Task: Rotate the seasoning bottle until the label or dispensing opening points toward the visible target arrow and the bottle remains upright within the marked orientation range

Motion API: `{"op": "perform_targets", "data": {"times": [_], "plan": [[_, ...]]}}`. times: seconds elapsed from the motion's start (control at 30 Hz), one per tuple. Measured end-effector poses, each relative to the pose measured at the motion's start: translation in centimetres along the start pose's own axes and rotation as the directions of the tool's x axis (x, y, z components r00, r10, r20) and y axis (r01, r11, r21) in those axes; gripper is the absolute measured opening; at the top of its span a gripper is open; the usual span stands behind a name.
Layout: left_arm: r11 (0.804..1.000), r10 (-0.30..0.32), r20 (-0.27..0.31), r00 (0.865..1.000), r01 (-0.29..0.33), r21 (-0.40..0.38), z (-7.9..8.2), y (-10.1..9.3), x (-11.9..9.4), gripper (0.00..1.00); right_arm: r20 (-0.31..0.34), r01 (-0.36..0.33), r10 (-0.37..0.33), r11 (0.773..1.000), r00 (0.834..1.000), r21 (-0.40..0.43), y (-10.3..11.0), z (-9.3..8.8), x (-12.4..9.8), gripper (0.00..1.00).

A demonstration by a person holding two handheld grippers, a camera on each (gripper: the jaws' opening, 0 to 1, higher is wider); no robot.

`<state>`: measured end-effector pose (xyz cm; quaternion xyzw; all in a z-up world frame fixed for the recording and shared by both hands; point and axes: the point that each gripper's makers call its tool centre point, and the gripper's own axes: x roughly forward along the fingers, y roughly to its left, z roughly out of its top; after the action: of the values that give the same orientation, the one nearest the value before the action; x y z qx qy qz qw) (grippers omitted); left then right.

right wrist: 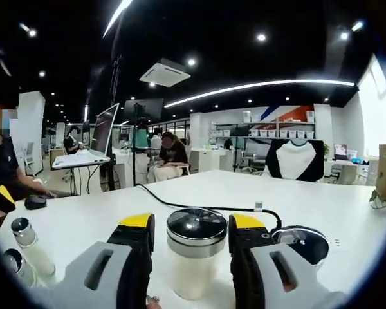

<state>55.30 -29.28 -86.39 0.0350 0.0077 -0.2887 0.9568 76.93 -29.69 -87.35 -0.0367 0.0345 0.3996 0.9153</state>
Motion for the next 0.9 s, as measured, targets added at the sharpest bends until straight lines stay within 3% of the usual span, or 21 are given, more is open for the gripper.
{"op": "perform_targets", "data": {"times": [0.3, 0.4, 0.9], "plan": [[1.000, 0.015, -0.004, 1.000, -0.015, -0.010, -0.3, 0.5, -0.1, 0.85, -0.009, 0.026, -0.026, 0.998, 1.000, -0.053, -0.5, -0.7, 0.7, 0.42], [1.000, 0.012, -0.006, 1.000, -0.013, -0.016, -0.4, 0.4, -0.1, 0.85, 0.002, 0.053, -0.053, 0.996, 0.999, -0.075, -1.0, -0.7, 0.7, 0.37], [0.999, 0.035, 0.000, 0.999, -0.035, -0.027, -0.5, 1.0, -0.7, 0.85, 0.021, 0.023, -0.023, 1.000, 1.000, -0.015, -0.9, 0.0, 0.5, 0.35]]}}
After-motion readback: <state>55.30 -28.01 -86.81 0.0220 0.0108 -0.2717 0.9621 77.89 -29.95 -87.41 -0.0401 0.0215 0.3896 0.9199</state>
